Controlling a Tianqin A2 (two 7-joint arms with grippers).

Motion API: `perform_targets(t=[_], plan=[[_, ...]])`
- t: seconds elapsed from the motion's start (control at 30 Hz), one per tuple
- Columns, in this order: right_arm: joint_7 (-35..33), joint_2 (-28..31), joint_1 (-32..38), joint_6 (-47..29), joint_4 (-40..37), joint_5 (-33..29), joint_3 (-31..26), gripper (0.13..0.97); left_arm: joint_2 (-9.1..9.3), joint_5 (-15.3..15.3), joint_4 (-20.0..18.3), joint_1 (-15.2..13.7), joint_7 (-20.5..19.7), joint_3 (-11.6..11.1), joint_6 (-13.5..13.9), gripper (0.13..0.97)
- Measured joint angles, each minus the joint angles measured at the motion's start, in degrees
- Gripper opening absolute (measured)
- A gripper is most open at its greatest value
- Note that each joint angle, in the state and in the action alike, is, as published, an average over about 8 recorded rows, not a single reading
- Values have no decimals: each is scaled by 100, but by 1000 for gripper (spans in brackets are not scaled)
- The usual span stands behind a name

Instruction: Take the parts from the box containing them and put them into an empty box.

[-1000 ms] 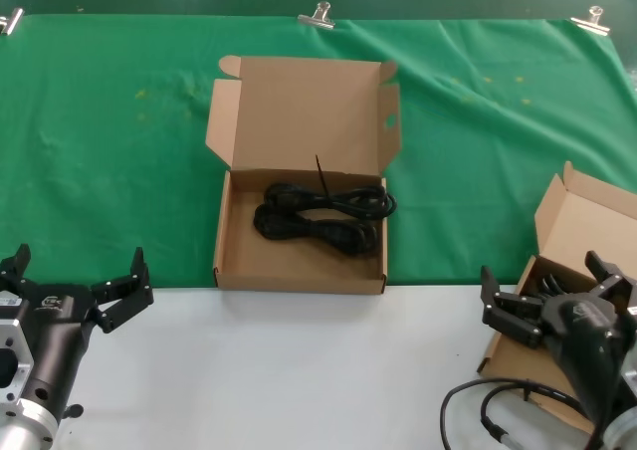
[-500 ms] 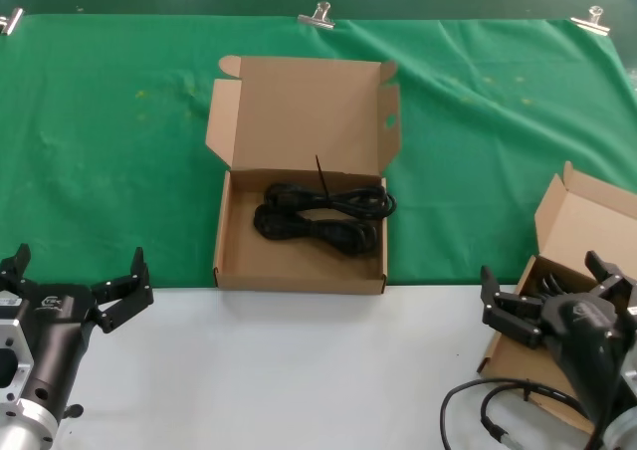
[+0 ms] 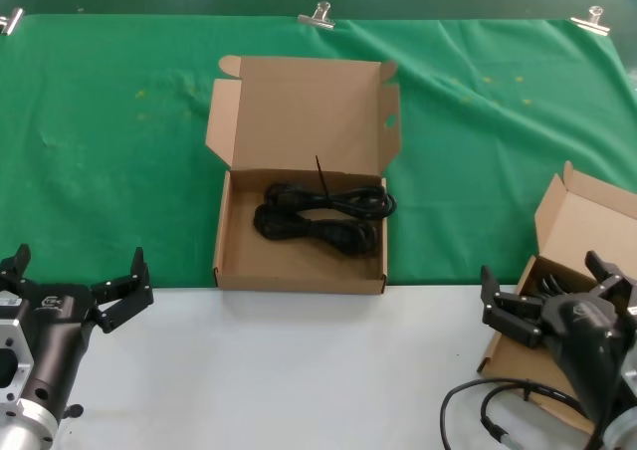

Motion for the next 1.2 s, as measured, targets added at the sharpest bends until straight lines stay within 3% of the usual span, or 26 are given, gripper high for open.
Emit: perform_targets(t=[1.2], plan=[[0,0,0,0,0,0,0,966,0,0,0,0,0,0,0,966]])
